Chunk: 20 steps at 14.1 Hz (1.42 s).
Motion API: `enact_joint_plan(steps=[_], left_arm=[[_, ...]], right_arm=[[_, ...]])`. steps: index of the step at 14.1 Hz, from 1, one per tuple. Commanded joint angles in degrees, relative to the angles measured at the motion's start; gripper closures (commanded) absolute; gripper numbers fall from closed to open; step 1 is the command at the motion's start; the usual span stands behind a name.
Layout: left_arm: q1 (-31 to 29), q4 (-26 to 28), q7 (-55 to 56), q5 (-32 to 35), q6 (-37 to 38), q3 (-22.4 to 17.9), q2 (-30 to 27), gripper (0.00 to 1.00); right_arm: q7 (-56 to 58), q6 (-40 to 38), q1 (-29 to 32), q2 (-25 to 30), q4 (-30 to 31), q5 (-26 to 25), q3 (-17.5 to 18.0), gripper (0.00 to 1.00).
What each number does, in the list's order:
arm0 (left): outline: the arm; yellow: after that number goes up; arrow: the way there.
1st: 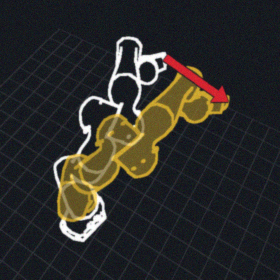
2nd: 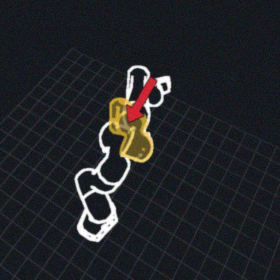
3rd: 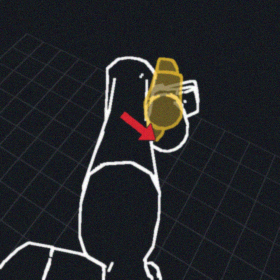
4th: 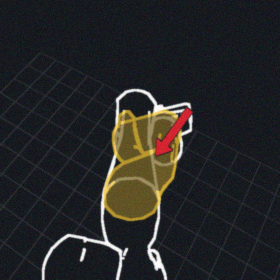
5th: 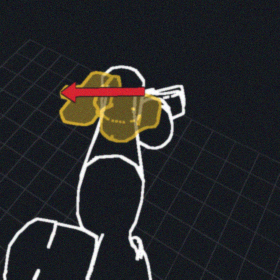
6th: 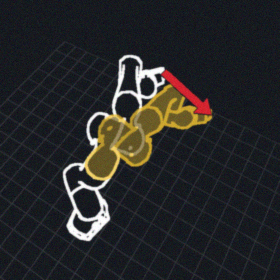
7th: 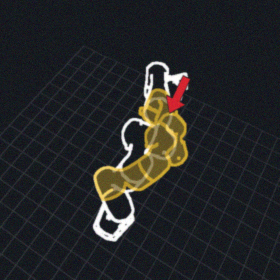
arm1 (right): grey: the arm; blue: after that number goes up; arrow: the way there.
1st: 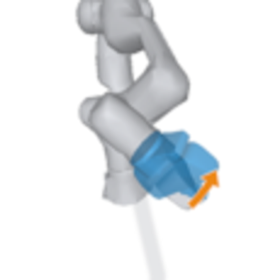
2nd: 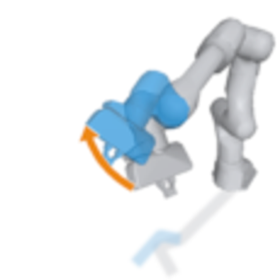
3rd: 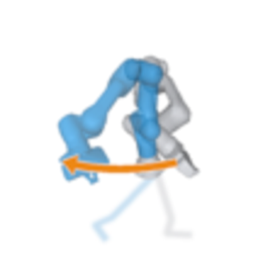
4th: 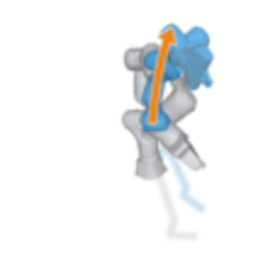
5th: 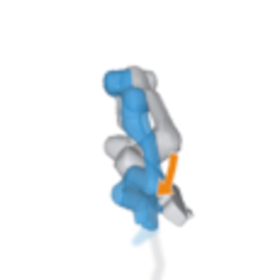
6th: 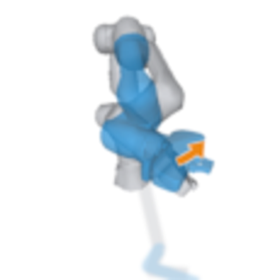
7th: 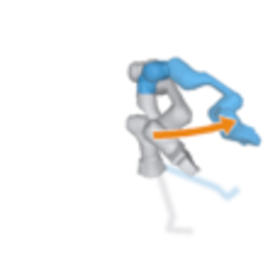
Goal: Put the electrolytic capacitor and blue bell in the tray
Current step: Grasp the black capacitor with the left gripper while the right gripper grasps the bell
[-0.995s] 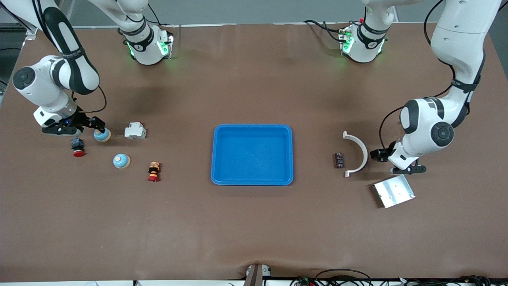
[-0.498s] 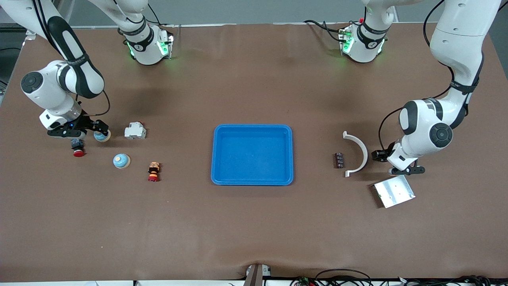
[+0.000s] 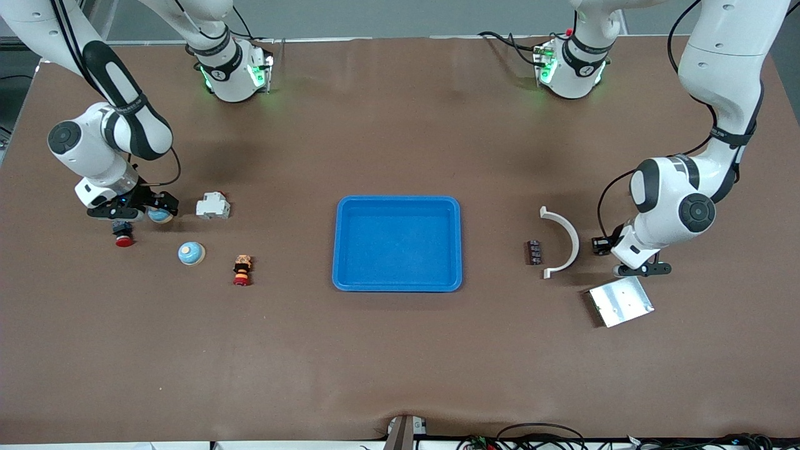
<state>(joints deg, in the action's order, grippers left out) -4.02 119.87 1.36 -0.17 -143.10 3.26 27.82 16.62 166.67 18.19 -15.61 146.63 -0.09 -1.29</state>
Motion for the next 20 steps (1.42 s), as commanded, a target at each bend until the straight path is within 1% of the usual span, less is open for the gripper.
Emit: enact_joint_plan(steps=[1, 3, 4, 5, 6, 8, 9, 11, 13, 16, 18, 20], left_arm=[[-0.2, 0.5, 0.0, 0.3, 0.8, 0.3, -3.2, 1.00], [-0.2, 0.4, 0.1, -0.3, 6.0, 0.3, -5.8, 1.00], [-0.2, -0.1, 0.2, -0.4, 8.3, 0.3, -7.5, 1.00], [-0.2, -0.3, 0.3, -0.5, 10.9, 0.3, -9.0, 1.00], [-0.1, -0.9, 2.0, -1.8, 13.3, 0.3, -10.5, 1.00], [0.5, -2.8, 7.0, -4.4, 19.1, 0.6, -13.0, 1.00], [0.5, -4.2, 9.5, -4.5, 22.2, 1.7, -13.5, 1.00], [0.7, -7.4, 14.8, -4.5, 28.2, 3.3, -14.5, 1.00], [0.7, -9.8, 20.9, -4.6, 32.1, 6.0, -14.9, 1.00], [0.7, -11.3, 31.6, -4.6, 33.1, 11.0, -15.2, 1.00], [0.8, -12.4, 39.8, -4.6, 33.1, 15.4, -15.3, 1.00], [1.1, -14.4, 46.8, -4.6, 33.1, 19.0, -14.5, 1.00]], right_arm=[[0.3, 1.8, 1.1, -0.8, 0.2, 0.0, 0.9, 0.00], [0.3, 1.8, 1.1, -1.0, 0.1, 0.0, 0.9, 0.00], [0.3, 1.8, 1.1, -1.0, 0.1, 0.0, 0.9, 0.02], [0.7, 1.7, 1.1, -0.9, 0.2, 0.0, 0.9, 0.57], [0.5, 1.7, 1.1, -0.8, 0.2, 0.0, 0.9, 1.00], [0.6, 1.1, 1.1, 0.1, 0.1, 0.0, 0.9, 1.00], [0.6, 0.7, 0.9, 1.3, 0.1, 0.0, 0.9, 1.00], [0.3, -3.3, 0.5, 3.7, -0.5, 0.0, 1.2, 1.00], [-0.1, -7.0, -0.7, 6.2, -0.7, 0.1, 1.4, 1.00], [-1.5, -11.4, -1.6, 9.5, -1.3, 0.4, 1.5, 1.00], [-7.4, -13.5, -3.8, 12.3, -1.4, 0.6, 2.8, 1.00], [-13.9, -16.5, -7.0, 14.0, -1.4, 0.6, 2.9, 1.00]])
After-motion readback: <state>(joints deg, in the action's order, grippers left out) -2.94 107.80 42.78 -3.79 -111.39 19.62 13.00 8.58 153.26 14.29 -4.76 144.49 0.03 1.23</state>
